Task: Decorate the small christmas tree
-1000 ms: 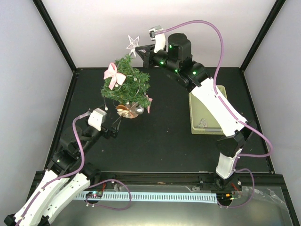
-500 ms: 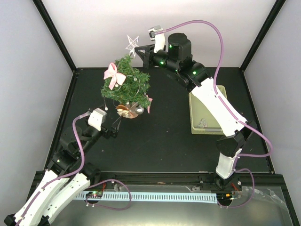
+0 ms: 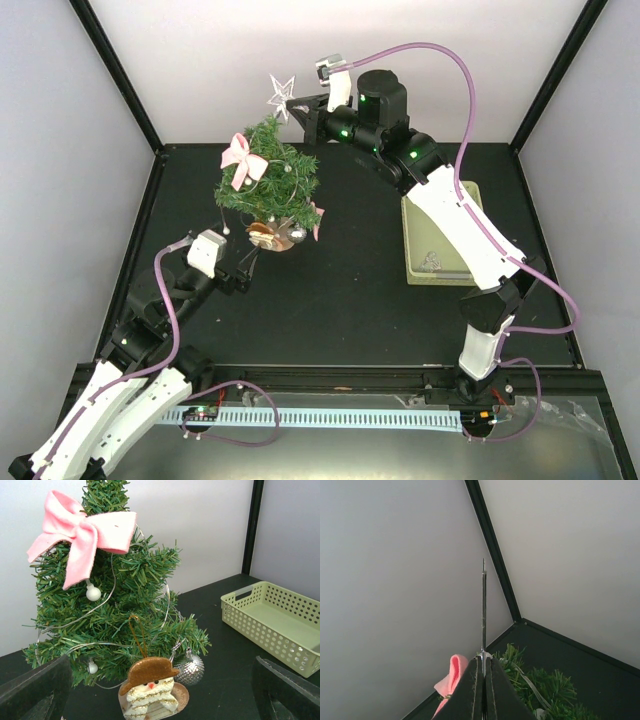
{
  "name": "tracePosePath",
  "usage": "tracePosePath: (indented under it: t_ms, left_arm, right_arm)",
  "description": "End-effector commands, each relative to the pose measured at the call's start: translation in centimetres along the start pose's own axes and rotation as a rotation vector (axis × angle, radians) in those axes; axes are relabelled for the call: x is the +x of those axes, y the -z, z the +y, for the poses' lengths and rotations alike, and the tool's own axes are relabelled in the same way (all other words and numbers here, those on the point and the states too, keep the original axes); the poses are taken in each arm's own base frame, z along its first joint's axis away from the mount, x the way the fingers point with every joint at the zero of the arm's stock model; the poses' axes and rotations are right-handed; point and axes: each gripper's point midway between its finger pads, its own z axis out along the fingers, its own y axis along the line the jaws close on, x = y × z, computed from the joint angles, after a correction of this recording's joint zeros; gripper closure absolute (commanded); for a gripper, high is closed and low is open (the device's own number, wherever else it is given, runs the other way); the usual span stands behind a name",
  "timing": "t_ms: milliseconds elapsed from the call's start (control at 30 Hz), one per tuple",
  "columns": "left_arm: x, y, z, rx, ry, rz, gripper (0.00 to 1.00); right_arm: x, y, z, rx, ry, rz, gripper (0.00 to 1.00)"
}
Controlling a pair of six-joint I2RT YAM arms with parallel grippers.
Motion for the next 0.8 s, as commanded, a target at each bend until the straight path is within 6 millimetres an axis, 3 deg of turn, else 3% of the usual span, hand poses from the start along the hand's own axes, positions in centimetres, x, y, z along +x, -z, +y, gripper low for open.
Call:
tracePosePath:
  t_ms: [0, 767]
  left_arm:
    - [0.5, -0.1, 0.2, -0.010, -0.013, 0.013, 0.01]
    - [0.5, -0.1, 0.2, -0.010, -0.014, 0.014, 0.01]
  right_arm:
    - [-1.5, 0.1, 1.2, -0.048, 0.007, -0.042, 0.99]
    - [0.0, -0.6, 0.2, -0.015, 0.009, 0.003, 0.99]
